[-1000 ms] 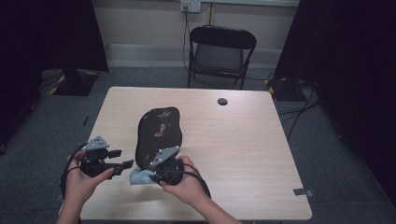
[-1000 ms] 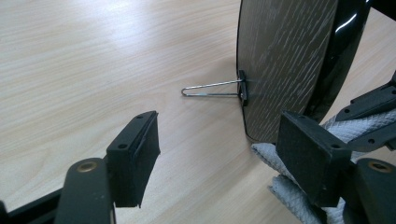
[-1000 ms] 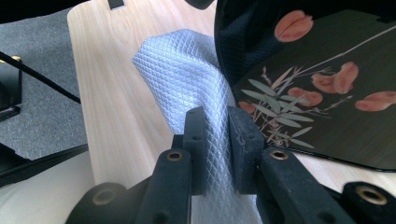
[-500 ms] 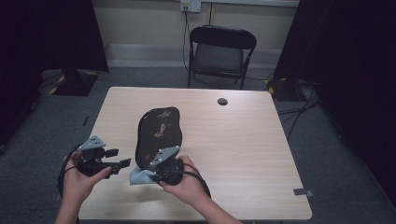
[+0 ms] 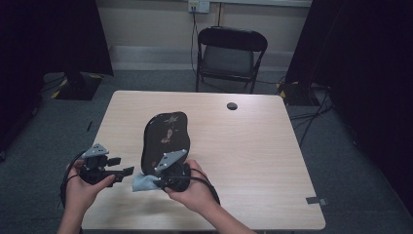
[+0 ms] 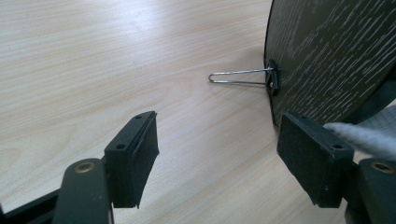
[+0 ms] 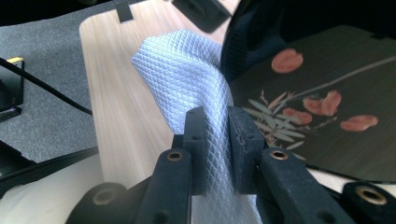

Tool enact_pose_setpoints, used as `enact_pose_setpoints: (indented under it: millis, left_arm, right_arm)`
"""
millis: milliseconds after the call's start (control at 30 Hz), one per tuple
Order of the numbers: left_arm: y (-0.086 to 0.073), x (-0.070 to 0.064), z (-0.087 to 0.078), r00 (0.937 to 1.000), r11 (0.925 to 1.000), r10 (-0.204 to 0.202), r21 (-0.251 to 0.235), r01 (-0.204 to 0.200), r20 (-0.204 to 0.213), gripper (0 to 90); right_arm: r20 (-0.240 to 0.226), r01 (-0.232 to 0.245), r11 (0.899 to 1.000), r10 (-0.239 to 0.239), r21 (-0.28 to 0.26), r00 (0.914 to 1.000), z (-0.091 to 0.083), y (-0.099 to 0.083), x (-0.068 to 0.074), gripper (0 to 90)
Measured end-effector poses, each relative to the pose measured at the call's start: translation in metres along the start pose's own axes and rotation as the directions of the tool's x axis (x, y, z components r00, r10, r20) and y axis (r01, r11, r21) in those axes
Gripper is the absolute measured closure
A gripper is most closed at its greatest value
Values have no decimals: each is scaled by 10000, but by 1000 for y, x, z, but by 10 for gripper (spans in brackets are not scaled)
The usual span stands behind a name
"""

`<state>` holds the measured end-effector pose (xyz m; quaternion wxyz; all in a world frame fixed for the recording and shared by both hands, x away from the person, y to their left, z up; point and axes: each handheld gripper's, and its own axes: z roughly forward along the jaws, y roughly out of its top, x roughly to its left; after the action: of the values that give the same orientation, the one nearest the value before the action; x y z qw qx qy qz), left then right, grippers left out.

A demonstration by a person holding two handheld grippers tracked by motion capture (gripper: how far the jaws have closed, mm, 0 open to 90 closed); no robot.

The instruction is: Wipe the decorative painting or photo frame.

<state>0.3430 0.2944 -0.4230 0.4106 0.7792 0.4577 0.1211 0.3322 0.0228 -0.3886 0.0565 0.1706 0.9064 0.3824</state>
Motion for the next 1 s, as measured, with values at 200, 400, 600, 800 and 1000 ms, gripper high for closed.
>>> enact_pose_setpoints:
  millis: [200, 400, 600, 800, 1000]
  left_arm:
    - [0, -1, 2, 10000, 10000, 59, 45, -59, 29, 292]
    - [0, -1, 2, 9999, 9999, 108, 61, -108, 33, 292]
    - [0, -3, 3, 9998, 9999, 151, 65, -152, 146, 291]
    - [2, -6, 2, 9993, 9995, 304, -5, -304, 212, 288]
    - [4, -9, 2, 9989, 9992, 405, -25, -404, 231, 282]
  right_arm:
    - [117, 162, 9998, -161, -89, 9998, -10, 13, 2, 792]
    - [213, 309, 9990, -302, -319, 9993, -20, 29, 3, 792]
    - [348, 280, 9987, -265, -432, 9990, -30, 42, -2, 792]
    - [510, 139, 9991, -119, -403, 9986, -34, 50, -9, 792]
    - [683, 160, 9987, -127, -476, 9976, -42, 57, -13, 792]
